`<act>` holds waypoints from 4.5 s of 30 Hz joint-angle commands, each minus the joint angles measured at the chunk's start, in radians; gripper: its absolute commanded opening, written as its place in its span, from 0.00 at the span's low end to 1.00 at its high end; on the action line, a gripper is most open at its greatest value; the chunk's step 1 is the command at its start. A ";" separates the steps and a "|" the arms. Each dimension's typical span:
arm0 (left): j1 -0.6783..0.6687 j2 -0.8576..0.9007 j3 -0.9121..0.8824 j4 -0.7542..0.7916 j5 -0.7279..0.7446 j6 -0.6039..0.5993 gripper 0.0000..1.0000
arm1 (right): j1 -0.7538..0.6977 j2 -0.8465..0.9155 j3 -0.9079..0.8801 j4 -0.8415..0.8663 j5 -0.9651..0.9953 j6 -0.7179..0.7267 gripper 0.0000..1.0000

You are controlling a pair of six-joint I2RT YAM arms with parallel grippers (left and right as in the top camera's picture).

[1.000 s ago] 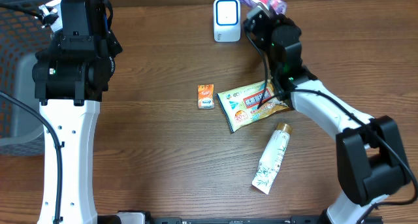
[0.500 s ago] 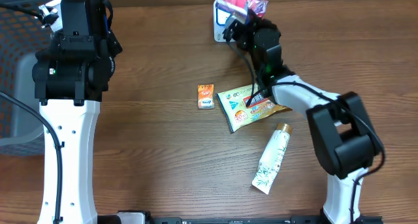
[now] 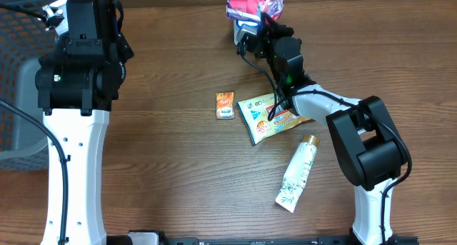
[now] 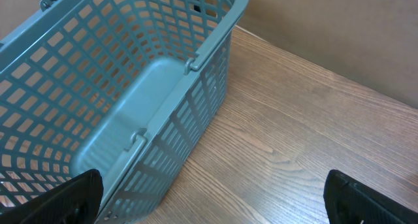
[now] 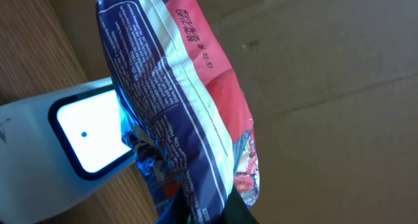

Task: Scan the item barcode
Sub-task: 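Carry the purple-red package to the scanner and hold it before it, then move the package right and drop it at the table's right edge, then reach the right gripper back to the snack bag and grasp it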

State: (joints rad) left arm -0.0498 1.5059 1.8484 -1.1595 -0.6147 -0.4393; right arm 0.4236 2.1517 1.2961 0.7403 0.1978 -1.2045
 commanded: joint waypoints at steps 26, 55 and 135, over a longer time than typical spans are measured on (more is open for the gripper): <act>0.006 0.005 0.010 0.000 -0.013 -0.006 1.00 | -0.018 0.117 0.037 0.224 -0.085 -0.192 0.04; 0.006 0.005 0.010 0.000 -0.013 -0.006 1.00 | -0.066 -0.415 0.037 -0.164 0.501 0.274 0.04; 0.006 0.005 0.010 0.000 -0.013 -0.006 1.00 | -0.370 -0.850 -0.190 -1.745 -0.400 2.087 1.00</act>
State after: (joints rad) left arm -0.0494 1.5059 1.8484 -1.1595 -0.6151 -0.4393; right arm 0.0067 1.2907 1.1687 -1.0286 -0.3023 0.7296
